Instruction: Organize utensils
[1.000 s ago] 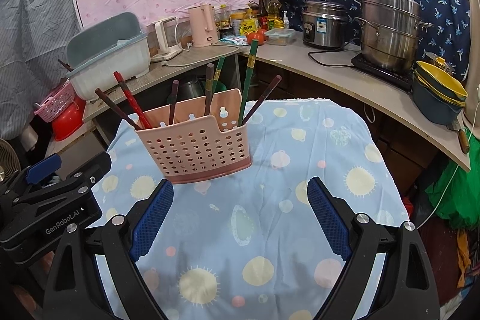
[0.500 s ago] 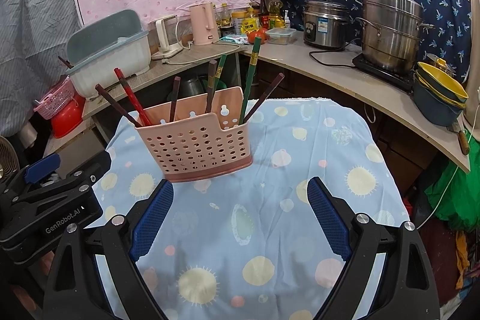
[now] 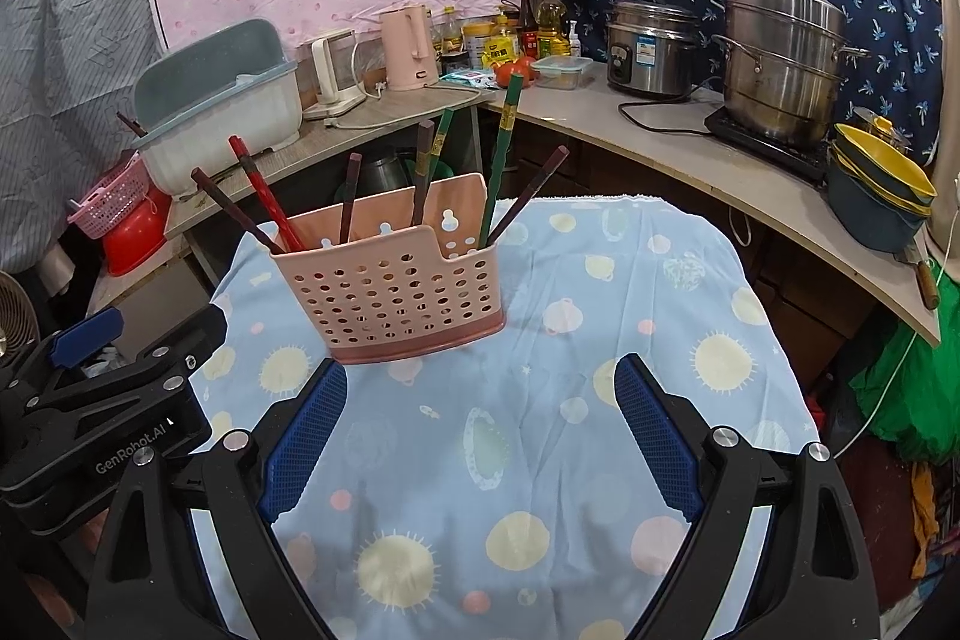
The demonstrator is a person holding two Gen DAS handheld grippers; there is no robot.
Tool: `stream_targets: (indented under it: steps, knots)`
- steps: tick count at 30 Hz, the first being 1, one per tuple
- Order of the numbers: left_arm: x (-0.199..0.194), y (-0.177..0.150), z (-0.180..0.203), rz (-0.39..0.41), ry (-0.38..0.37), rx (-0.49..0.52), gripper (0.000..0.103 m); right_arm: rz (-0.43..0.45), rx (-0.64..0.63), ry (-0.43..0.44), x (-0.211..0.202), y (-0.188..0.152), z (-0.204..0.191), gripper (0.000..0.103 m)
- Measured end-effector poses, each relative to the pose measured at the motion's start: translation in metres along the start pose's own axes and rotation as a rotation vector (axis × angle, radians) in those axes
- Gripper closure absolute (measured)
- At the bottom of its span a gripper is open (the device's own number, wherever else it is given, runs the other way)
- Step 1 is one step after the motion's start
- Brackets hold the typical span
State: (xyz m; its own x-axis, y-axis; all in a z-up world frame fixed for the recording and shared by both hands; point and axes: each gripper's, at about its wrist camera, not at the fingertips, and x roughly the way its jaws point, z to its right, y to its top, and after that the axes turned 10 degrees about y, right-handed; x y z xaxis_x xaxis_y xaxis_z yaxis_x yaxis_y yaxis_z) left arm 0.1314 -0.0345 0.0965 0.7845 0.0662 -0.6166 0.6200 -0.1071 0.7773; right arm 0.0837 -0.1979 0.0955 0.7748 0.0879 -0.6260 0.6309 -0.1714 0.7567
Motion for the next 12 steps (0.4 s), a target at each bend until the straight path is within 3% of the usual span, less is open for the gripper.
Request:
stream_targets:
  steps: [12]
  knots:
    - [0.0049, -0.0019, -0.0014, -0.022, -0.001, -0.005, 0.014, -0.002, 0.004, -0.006, 0.0001, -0.0004, 0.003, 0.016]
